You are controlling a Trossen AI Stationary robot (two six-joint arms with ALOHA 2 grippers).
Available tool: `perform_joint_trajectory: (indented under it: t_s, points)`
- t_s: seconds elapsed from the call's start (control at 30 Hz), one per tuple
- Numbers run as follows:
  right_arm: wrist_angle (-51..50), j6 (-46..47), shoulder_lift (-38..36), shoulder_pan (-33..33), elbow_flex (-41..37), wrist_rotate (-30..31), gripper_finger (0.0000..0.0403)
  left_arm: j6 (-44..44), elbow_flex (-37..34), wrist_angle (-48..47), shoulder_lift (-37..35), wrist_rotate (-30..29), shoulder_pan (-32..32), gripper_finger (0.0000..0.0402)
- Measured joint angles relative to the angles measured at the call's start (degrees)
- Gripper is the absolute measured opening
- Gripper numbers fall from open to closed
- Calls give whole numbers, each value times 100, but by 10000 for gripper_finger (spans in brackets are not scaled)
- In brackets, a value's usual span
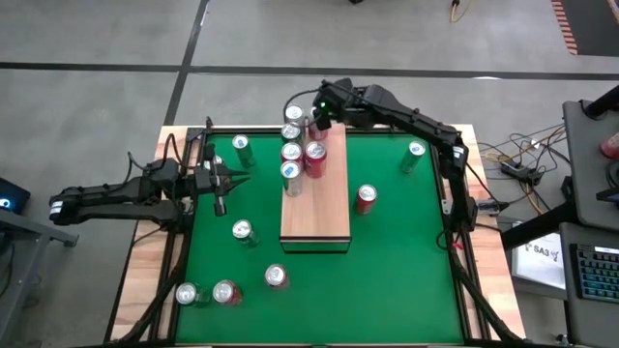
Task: Place canned beverage on shelf
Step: Adjust the cans on the shelf
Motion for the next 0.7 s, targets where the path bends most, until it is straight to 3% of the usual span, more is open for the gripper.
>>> perform_joint_trajectory:
  t_s: [0.7]
  points:
    - [1105, -258, 2, 21, -356, -550, 9, -2, 0, 7, 7, 0, 1, 37]
